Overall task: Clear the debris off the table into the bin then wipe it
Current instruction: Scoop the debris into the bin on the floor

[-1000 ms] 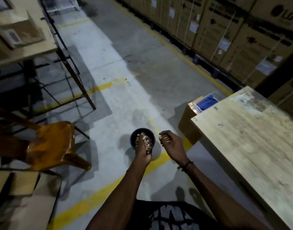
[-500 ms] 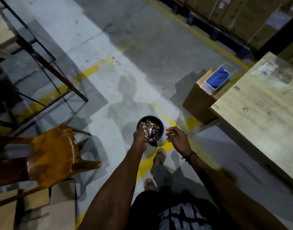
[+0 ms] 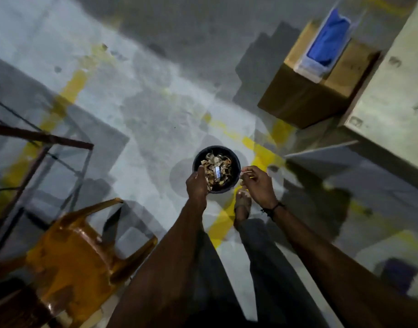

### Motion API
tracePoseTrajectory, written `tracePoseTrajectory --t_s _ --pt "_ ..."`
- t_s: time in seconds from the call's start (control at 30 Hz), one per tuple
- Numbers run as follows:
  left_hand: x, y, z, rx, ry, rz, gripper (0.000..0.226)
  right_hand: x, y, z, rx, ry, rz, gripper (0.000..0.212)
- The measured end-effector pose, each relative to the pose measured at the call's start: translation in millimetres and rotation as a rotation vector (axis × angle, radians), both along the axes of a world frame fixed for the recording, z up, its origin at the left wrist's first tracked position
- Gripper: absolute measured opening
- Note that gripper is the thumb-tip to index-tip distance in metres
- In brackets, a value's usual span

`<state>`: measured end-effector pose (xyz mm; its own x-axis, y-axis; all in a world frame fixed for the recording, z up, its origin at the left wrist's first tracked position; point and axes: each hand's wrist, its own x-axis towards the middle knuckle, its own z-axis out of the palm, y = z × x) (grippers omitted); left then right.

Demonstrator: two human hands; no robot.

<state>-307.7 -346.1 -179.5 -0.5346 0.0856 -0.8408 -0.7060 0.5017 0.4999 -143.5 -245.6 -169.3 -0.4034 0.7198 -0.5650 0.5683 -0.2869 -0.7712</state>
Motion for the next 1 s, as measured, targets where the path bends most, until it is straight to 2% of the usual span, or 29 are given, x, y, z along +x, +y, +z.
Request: tracePoseTrajectory --t_s 0.1,0.2,0.27,0.37,0.5,0.63,0.7,0.77,0.8,0.87,0.9,0.93,1.0 --pt "-14.4 9.2 -82.7 -0.072 -0.014 -0.119 0.028 -14.9 -3.3 -69.3 -0.020 -0.016 -0.116 0.005" --pt "-23.7 14.9 -168.3 -0.125 -0.048 -0.216 0.032 -26.0 -9.8 -141.2 -0.062 0.003 -0.210 0.012" --pt "-26.3 18.8 -215.2 -0.123 -0.057 -0.268 0.041 -30.2 -15.8 -189.7 -0.087 0.036 -0.264 0.014" --pt "-26.1 21.4 -273.7 -0.087 -0.126 -0.267 0.040 -33.5 -25.1 -246.8 -0.074 0.033 -0.319 0.023" --pt "-29.4 19.5 -322.6 -0.096 -0.226 -0.181 0.024 -28.3 -38.0 -298.6 -0.094 0.042 -0.357 0.020" --pt "-31.7 26.9 -330.4 -0.085 -0.297 -0.194 0.031 -23.6 -42.0 -303.8 -0.132 0.059 -0.413 0.014" --pt "-34.4 24.4 -342.3 -0.102 -0.329 -0.247 0.055 -21.5 -42.1 -294.3 -0.158 0.059 -0.456 0.017" --pt "-38.8 16.9 -373.8 -0.083 -0.418 -0.272 0.104 -18.5 -41.6 -284.5 -0.179 0.067 -0.478 0.018" --pt "-43.1 11.1 -401.0 -0.064 -0.479 -0.226 0.118 -17.0 -41.5 -280.4 -0.185 0.069 -0.484 0.020" --pt "-44.2 15.3 -380.4 -0.024 -0.519 -0.205 0.121 -14.5 -41.8 -269.5 -0.192 0.074 -0.496 0.025" --pt "-41.0 22.1 -339.0 -0.033 -0.517 -0.196 0.117 -13.9 -42.0 -262.8 -0.188 0.079 -0.493 0.027" --pt "-36.2 30.8 -289.2 -0.008 -0.509 -0.161 0.108 -13.8 -41.8 -255.6 -0.173 0.078 -0.478 0.026" --pt "-28.7 35.1 -245.6 0.030 -0.469 -0.133 0.082 -14.5 -41.7 -241.8 -0.131 0.072 -0.459 0.020"
